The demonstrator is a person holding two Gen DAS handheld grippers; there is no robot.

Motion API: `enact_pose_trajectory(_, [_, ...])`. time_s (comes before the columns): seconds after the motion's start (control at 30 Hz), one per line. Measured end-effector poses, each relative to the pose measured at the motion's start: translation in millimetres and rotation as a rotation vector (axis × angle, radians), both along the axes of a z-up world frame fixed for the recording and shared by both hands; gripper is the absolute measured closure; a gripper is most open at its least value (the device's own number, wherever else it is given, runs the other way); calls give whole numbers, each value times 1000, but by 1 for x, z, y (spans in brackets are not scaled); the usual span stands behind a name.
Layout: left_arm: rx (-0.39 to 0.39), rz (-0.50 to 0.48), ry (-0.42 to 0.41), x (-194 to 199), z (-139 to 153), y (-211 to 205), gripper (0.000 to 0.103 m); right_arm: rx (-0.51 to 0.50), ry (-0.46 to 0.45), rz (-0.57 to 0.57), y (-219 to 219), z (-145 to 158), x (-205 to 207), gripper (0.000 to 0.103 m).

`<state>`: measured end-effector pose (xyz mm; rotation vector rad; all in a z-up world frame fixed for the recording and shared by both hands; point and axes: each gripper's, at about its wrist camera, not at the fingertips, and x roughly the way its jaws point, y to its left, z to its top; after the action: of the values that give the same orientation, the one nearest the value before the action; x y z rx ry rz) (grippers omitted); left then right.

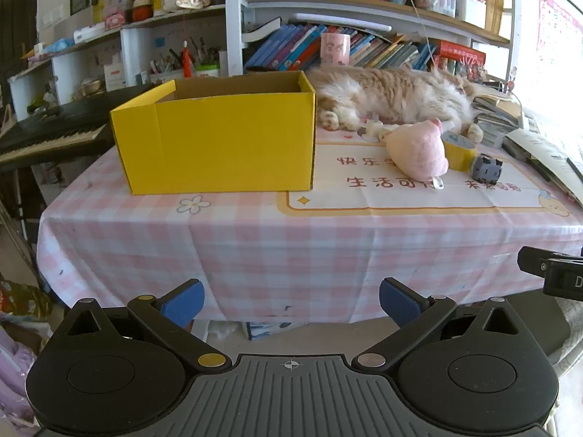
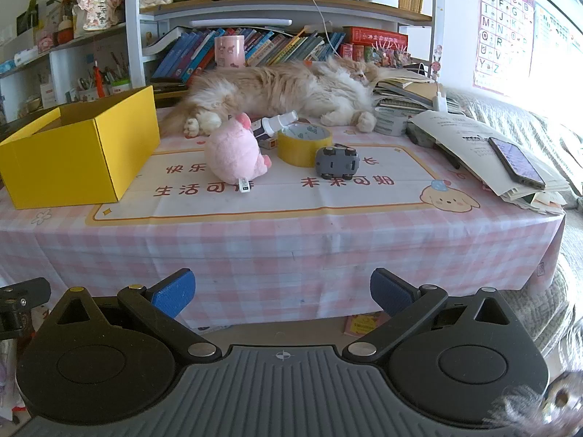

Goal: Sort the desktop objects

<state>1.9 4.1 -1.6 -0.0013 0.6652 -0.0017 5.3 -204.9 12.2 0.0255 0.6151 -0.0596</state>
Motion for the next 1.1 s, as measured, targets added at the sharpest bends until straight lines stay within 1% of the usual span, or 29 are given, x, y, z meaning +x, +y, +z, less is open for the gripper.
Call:
enact_pose_trajectory(0.3, [1, -2, 2, 0, 0, 1, 0, -4, 3, -13, 1, 0, -1, 0])
enact_pose_trajectory(1.1, [-7, -10, 10, 4, -2, 0, 0, 0, 21, -1, 2, -3, 2, 0])
